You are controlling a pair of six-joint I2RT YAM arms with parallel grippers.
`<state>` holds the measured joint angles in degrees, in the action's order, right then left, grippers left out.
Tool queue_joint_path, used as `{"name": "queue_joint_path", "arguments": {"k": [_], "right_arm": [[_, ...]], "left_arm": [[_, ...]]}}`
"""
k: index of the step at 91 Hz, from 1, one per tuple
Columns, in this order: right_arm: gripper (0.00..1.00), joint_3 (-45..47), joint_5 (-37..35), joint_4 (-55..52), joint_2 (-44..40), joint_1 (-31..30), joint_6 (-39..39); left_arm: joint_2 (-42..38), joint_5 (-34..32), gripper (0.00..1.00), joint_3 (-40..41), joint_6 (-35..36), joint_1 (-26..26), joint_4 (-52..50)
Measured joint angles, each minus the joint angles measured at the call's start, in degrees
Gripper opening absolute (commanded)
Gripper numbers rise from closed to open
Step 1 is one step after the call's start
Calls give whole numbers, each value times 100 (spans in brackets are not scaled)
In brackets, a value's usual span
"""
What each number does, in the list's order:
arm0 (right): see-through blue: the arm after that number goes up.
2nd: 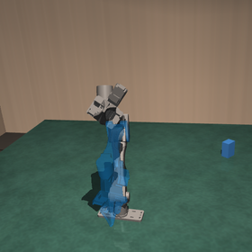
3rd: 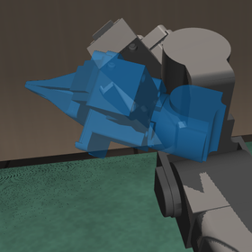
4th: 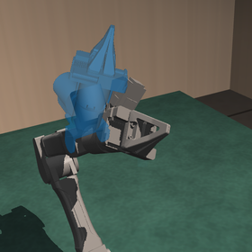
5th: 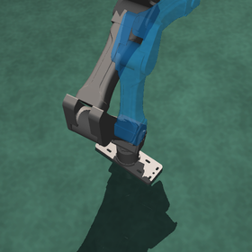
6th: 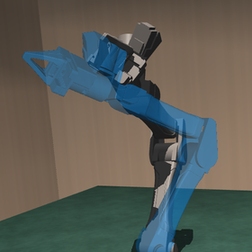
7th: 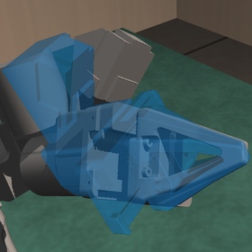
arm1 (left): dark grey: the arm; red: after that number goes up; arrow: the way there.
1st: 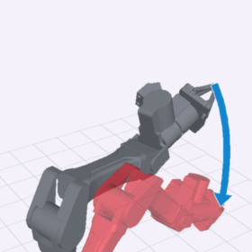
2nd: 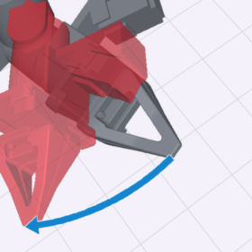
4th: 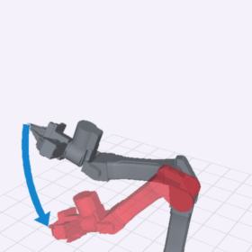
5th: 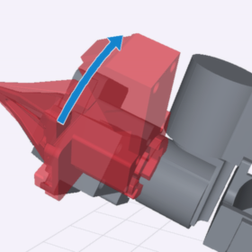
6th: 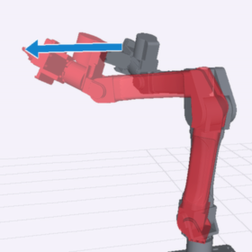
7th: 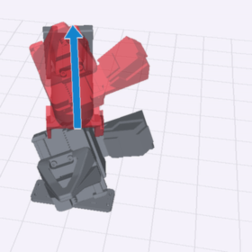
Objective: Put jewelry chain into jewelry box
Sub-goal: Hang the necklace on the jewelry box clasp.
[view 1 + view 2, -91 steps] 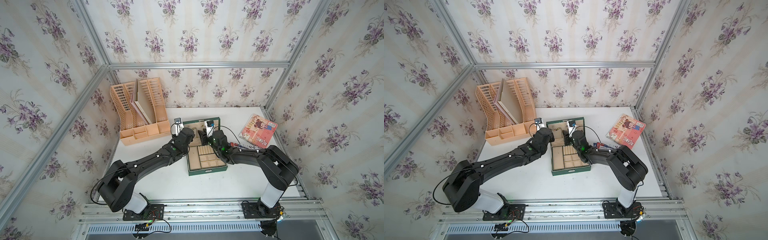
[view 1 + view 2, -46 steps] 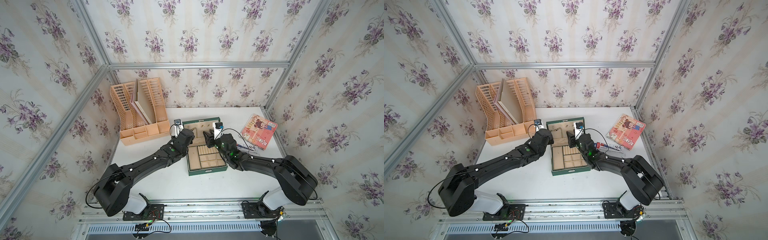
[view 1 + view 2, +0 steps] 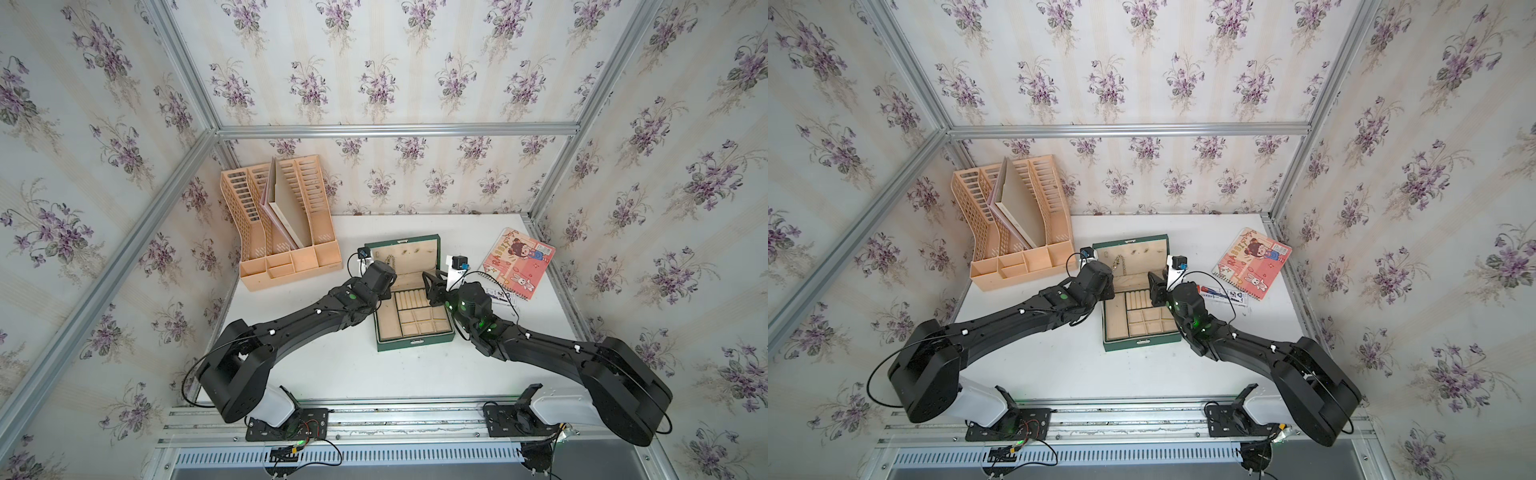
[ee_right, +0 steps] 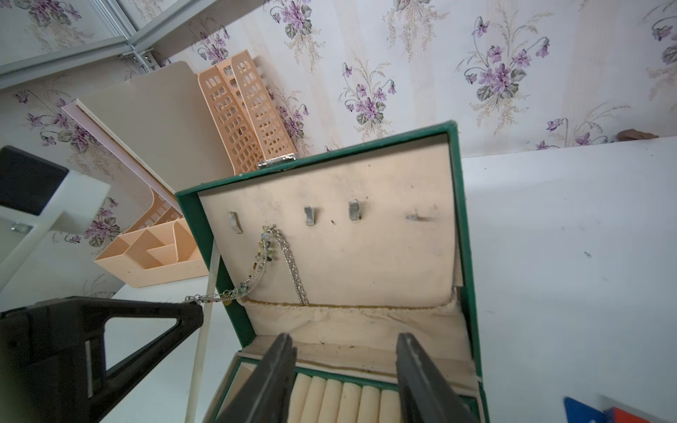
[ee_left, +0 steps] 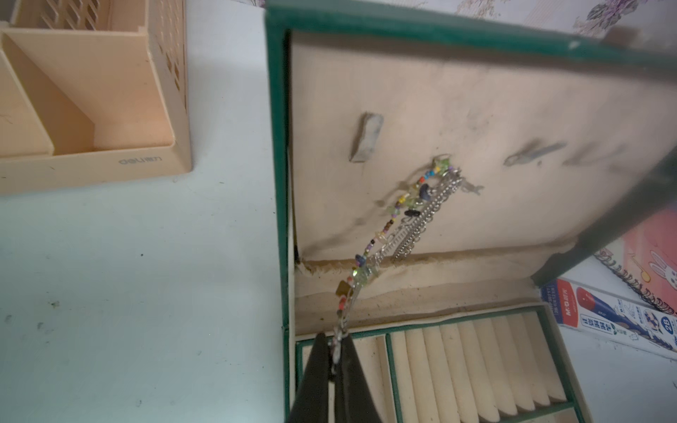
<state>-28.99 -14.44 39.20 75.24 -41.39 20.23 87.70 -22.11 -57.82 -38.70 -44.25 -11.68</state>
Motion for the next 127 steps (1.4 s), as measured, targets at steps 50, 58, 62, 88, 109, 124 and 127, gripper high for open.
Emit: {"name": "queue_joint_path", "arguments": {"k": [50, 58, 62, 88, 109, 124, 127], "right_arm": [[50, 286, -166, -42, -437, 0, 122], [50, 306, -179, -42, -439, 0, 122], [50, 319, -181, -39, -444, 0, 122], [50, 330, -184, -42, -516, 0, 120], [51, 330, -188, -42, -533, 0, 118], [52, 323, -225, -42, -533, 0, 118], [52, 319, -225, -42, -533, 0, 116]], "left_arm": [[710, 625, 0, -522, -186, -4, -448], [793, 671, 0, -557, -190, -9, -452], [835, 691, 0, -575, -195, -11, -452], [1169, 682, 0, -807, -195, -13, -452], [1381, 623, 14, -1121, -179, -13, -514], [1425, 603, 24, -1187, -140, -13, -625], [1427, 603, 25, -1189, -138, -13, -649]]}}
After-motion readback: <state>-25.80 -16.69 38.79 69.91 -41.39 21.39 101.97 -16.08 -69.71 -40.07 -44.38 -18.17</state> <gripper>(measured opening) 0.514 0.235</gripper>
